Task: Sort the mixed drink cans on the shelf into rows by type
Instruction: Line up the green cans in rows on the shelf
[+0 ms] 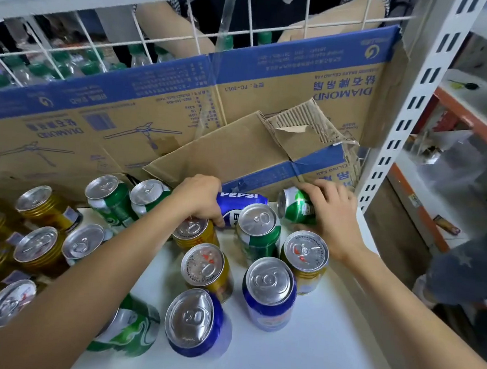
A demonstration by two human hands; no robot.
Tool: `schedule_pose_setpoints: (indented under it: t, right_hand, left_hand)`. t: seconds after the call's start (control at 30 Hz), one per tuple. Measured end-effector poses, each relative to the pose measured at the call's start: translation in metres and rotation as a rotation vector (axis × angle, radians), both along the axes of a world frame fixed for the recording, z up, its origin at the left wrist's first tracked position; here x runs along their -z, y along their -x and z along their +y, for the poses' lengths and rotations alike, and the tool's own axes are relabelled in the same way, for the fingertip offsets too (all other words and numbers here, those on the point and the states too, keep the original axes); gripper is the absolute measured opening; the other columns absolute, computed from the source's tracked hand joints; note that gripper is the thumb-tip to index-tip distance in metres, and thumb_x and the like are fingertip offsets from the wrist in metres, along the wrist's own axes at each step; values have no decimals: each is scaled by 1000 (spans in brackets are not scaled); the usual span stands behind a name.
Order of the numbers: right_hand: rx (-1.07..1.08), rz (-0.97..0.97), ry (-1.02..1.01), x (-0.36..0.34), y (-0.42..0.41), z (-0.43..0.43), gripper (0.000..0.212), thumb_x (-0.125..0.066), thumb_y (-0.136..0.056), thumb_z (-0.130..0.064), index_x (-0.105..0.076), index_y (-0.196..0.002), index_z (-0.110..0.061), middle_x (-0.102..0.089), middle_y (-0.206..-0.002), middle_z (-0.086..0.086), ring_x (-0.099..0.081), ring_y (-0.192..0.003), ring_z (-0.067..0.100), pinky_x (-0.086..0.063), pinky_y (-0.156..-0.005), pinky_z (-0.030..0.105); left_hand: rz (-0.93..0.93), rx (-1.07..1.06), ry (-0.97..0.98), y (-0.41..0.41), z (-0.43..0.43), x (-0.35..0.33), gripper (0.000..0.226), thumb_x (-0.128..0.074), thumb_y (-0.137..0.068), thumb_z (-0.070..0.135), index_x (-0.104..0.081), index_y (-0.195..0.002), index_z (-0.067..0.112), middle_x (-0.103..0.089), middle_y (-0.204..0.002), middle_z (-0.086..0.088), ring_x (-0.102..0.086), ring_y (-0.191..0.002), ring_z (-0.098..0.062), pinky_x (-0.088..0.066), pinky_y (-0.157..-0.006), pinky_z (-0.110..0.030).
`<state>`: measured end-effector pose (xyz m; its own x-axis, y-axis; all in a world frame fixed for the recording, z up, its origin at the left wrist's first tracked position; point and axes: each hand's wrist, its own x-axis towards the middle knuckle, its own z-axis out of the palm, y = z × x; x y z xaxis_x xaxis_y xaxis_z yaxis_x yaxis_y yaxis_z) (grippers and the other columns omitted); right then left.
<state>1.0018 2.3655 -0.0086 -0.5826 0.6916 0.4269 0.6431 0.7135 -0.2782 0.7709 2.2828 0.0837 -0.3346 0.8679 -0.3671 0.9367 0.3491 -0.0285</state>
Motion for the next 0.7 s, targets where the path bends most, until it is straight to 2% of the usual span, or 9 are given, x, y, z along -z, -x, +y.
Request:
schedule_pose_setpoints:
  t: [0.1,0.2,0.3,0.4,0.47,0.53,0.7]
  right_hand:
    - [-61,160,209,-5,-1,0,76,-61,-68,-58,-46,-133,-22,-48,-124,6,-41,-114,26,-33,-93,42]
    - [-144,238,273,-9,-1,-2,76,-61,-71,-59,-47,-133,-18,-48,-124,5,-40,-115,21,-31,-96,35]
    - [-176,407,501,-13,1,-1,72,-76,-73,-41,-44,-132,-14,-48,-122,0,-42,-116,17,-34,-102,31]
    - [-182,528,755,-16,1,-1,64,-77,-76,-24,-41,-129,-20,-50,-125,5,-49,-117,17,-39,-103,31]
    - [-216,596,926,-18,4,-6,58,-73,-80,-9,-40,-124,-27,-52,-124,2,-52,-114,11,-42,-102,28]
    - [-238,617,983,-18,6,-8,57,-70,-80,-2,-40,-119,-31,-53,-119,-3,-54,-110,8,-44,-98,25]
    - [-264,644,1064,-22,6,-6,56,-68,-80,3,-39,-121,-22,-54,-115,0,-55,-101,5,-48,-91,21]
  left_hand:
    - [-27,-22,-91,0,-3,-6,70,-83,-60,48,-58,-118,19,-63,-116,-6,-57,-105,-29,-47,-84,-34]
    - [-102,-49,-211,-6,-7,-16,70,-80,-65,47,-55,-124,20,-60,-121,-6,-54,-112,-27,-42,-87,-32]
    - [-150,-61,-292,-11,-10,-23,76,-81,-63,47,-51,-129,24,-52,-123,-10,-49,-114,-29,-39,-91,-33]
    - [-173,-53,-357,-15,-13,-22,83,-83,-62,45,-48,-133,23,-44,-126,-10,-50,-114,-29,-42,-97,-36]
    - [-150,-11,-396,-17,-15,-20,81,-83,-63,41,-49,-134,22,-42,-126,-7,-51,-113,-27,-41,-95,-34]
    - [-131,16,-419,-17,-17,-17,77,-82,-64,38,-51,-133,23,-41,-124,-5,-50,-112,-27,-41,-94,-34]
    - [-110,55,-405,-12,-18,-15,76,-81,-67,41,-47,-134,25,-41,-129,-3,-48,-115,-26,-40,-95,-34]
